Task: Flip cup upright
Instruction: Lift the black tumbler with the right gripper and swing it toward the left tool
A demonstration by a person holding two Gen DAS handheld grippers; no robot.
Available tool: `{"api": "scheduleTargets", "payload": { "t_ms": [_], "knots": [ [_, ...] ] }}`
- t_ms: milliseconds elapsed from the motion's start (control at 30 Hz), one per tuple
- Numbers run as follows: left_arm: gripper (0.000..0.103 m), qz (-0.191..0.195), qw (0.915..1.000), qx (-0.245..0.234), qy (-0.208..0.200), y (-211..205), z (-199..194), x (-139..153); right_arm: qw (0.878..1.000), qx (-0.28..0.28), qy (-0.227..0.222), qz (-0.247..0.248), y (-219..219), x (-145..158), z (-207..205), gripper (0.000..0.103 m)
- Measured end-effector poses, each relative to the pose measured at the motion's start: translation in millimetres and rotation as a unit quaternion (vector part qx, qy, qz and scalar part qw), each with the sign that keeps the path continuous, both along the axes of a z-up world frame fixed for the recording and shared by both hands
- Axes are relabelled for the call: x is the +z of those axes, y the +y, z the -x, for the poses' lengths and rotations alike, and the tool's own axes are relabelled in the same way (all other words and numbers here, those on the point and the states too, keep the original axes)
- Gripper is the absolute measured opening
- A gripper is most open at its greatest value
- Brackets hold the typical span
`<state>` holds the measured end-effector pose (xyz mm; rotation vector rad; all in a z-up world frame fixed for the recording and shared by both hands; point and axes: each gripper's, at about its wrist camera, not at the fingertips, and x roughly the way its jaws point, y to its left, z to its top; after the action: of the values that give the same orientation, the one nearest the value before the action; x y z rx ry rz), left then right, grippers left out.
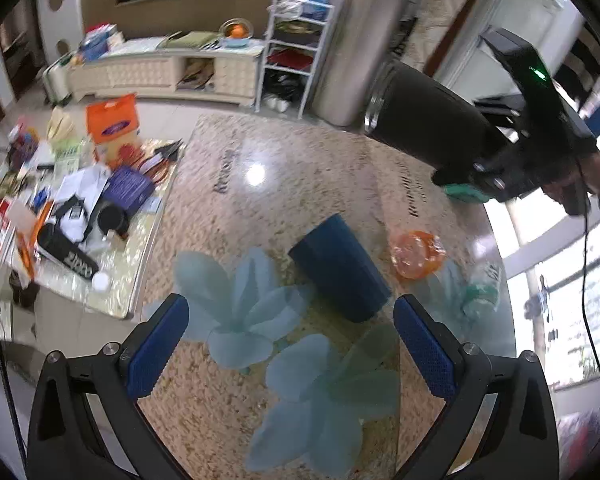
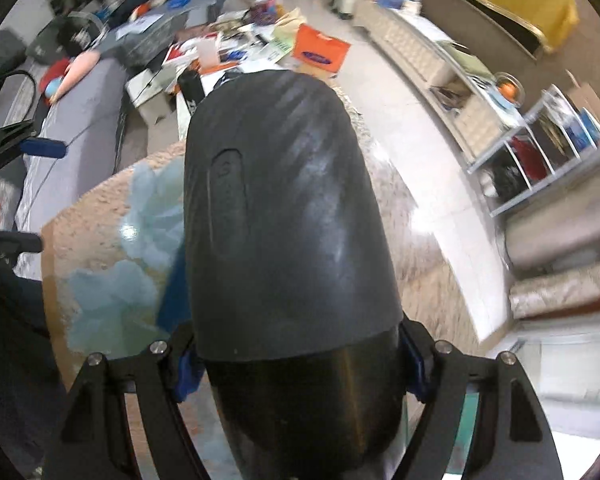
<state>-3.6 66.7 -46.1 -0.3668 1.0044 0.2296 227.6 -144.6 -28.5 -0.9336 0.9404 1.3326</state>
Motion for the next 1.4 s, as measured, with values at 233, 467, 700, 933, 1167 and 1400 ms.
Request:
{"api": "scheduleTargets", "payload": {
  "t_ms": [233,467,700,933,1167,1400],
  "knots": [
    [0.103,-0.007,0.9974,-0.072,-0.001,-22,12,1,0.992,-0.123,0.016,-0.015,-57,3,47,0.076],
    [0.103,-0.012,0.9913,-0.13,0.017,-47,29,-11,0.969,-0.241,0.046,-0.011,-100,-16,92,0.076],
    [0.103,-0.016,0.985,-0.167,0.04,-69,34,-28,0.951,-0.299,0.081,0.011,-104,-66,139,0.076],
    [0.103,-0.018,0.9827,-0.176,0.056,-77,35,-36,0.929,-0.353,0.112,0.019,-87,-98,160,0.076],
    [0.103,-0.015,0.983,-0.171,0.065,-74,33,-40,0.916,-0.38,0.124,0.033,-66,-114,165,0.076],
    [0.103,-0.011,0.9843,-0.162,0.071,-71,33,-44,0.913,-0.386,0.12,0.045,-51,-127,171,0.076]
  ]
}}
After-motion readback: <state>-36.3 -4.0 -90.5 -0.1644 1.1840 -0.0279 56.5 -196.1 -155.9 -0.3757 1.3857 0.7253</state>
